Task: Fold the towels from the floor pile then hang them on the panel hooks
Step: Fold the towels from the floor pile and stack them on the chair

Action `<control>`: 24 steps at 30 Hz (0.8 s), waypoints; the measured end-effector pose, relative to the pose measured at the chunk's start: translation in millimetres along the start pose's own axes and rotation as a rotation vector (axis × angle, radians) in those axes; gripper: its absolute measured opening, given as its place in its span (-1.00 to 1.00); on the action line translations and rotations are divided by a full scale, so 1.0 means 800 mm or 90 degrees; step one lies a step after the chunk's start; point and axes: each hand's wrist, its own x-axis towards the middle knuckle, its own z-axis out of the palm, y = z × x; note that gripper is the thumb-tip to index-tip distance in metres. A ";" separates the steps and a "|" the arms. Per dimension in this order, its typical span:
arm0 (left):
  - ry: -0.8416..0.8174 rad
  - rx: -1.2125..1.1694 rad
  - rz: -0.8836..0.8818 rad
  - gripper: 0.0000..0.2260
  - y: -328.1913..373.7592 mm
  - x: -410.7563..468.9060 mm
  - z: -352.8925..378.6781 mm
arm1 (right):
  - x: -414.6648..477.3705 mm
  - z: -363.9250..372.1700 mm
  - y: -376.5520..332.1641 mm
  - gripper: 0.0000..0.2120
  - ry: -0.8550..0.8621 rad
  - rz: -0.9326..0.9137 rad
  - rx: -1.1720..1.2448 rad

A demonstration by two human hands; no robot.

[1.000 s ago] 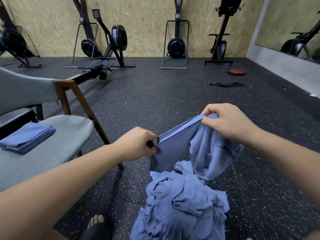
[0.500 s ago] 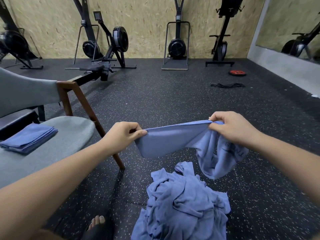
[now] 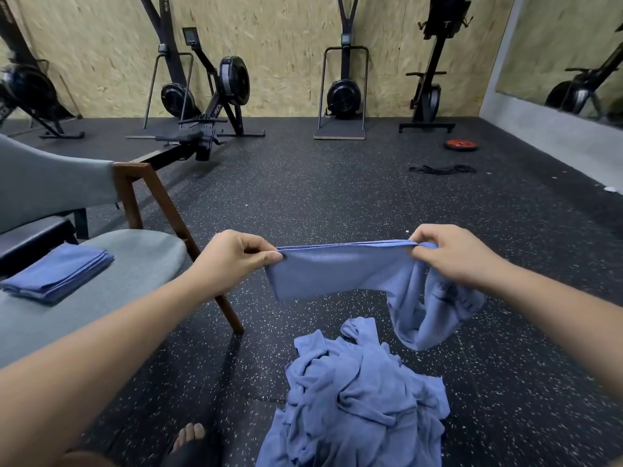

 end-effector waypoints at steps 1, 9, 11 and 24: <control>0.010 -0.007 -0.001 -0.91 0.001 0.000 0.000 | 0.000 0.002 0.001 -0.88 -0.002 0.000 0.003; -0.016 0.044 0.015 -0.90 0.023 -0.005 0.014 | -0.009 0.038 0.003 -0.89 -0.065 0.048 0.050; -0.055 0.089 0.001 -0.83 0.025 -0.006 0.020 | -0.011 0.051 -0.001 -0.91 -0.096 0.046 0.042; -0.078 0.097 0.029 -0.73 0.078 -0.017 0.035 | -0.048 0.072 -0.111 -0.74 -0.319 0.030 0.376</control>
